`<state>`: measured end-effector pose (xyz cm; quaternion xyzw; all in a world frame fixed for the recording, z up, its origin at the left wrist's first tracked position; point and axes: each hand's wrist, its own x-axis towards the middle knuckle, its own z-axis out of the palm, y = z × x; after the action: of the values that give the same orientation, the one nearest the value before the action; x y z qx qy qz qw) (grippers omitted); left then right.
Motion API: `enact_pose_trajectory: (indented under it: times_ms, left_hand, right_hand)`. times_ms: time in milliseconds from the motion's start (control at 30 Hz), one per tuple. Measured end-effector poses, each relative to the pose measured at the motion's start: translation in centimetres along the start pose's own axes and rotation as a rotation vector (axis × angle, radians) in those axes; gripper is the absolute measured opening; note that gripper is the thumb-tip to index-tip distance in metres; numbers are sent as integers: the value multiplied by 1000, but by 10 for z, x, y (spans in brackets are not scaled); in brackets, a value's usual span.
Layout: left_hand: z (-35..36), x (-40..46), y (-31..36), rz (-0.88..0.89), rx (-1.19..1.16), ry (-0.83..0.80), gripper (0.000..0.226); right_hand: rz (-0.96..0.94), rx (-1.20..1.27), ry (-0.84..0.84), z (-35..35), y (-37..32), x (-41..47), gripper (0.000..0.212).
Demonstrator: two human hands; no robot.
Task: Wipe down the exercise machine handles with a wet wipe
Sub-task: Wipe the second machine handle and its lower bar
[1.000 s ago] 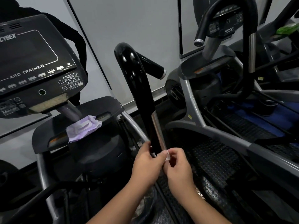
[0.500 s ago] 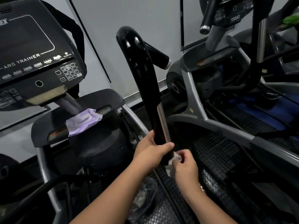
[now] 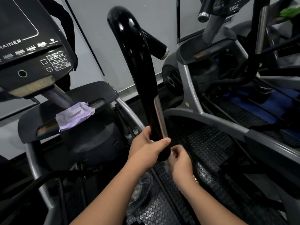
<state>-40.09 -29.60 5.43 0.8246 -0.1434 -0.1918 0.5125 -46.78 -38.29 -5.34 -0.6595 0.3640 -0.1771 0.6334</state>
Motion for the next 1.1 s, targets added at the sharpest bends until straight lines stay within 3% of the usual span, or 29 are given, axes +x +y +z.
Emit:
enact_pose_trajectory:
  times_ms: [133,200,300,433,533,733,867,1100]
  left_hand:
    - [1,0,-2,6,-10,-4,29]
    - [1,-2,-2,4,-28,-11,25]
    - [1,-3,-1,11,-32,-23,27]
    - [3,-2,-1,6,-35,-17,30]
    - [2,-3,-2,0,-34,-5,27]
    - [4,-3,-1,-3,-33,25,24]
    - [4,-2,-1,-2,-44,18,24]
    - [3,-4,1,3,-33,-4,24]
  right_hand:
    - [-107,44,58,-9,-14,0,21]
    - [-87,56,43,-9,-9,1,21]
    - [3,-1,-36,-3,11,1,5]
    - [-43,44,-27,-5,9,-3,8]
    - [-99,63,24,-12,-2,-7,25]
    - [-41,15,-69,-11,4,3,46]
    - [-108,138,-47,-14,-17,9,41]
    - [65,92,-174,-11,-1,25,43]
